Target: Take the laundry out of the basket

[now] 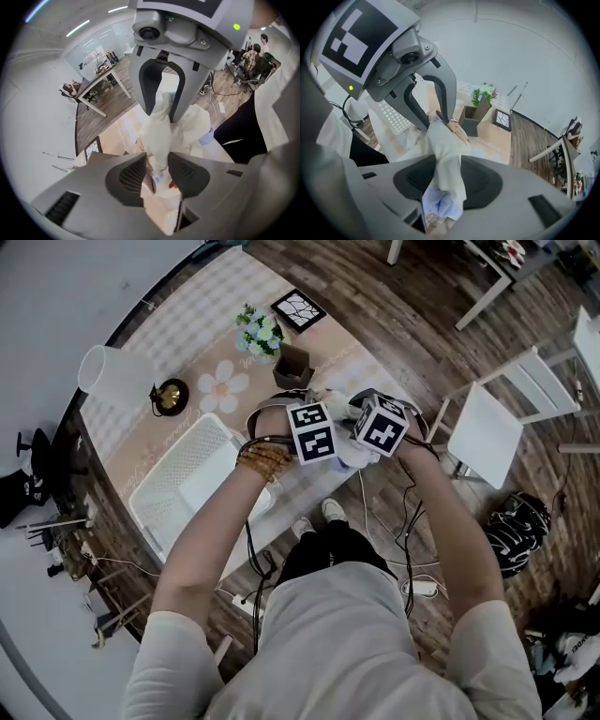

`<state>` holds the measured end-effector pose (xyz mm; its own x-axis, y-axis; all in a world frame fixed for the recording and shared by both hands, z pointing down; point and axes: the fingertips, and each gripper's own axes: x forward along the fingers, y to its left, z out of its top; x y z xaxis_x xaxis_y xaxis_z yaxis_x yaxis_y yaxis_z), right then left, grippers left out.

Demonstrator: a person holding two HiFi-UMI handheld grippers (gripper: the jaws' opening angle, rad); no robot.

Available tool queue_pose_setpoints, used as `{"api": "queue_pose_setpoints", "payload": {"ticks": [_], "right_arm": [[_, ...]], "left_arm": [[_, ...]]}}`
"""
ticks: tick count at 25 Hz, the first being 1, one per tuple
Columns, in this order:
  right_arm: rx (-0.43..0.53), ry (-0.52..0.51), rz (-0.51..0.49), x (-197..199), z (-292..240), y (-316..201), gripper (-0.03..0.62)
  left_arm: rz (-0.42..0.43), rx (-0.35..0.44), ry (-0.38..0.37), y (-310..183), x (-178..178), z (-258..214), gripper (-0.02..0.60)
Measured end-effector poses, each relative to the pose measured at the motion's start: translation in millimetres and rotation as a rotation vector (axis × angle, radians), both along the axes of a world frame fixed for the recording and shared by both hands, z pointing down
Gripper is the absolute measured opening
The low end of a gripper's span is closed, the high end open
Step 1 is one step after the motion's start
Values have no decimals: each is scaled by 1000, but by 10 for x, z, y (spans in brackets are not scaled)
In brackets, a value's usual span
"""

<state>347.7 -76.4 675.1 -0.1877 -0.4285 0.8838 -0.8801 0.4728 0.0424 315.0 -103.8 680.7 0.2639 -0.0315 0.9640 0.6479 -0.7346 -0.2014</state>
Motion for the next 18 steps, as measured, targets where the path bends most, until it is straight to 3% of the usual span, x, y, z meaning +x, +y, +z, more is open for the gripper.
{"api": "queue_pose_setpoints", "payload": {"ticks": [6,10,15,18], "right_arm": [[62,-13,6,-109,-484,-42,198],[179,-76,17,-306,-874,-175,196],[359,-229,0,-871,-1476,-439,188],[467,-302,-32,-1260,-1911,-594,140]], "left_arm": [[-77,-10,94,-89,-119,-486,179],[-218,-93,212,-131,-333,-898,178],[-446,-273,469,-196,-805,-1550,177],[-558,-342,645,-302,-1166,-1977,132]]}}
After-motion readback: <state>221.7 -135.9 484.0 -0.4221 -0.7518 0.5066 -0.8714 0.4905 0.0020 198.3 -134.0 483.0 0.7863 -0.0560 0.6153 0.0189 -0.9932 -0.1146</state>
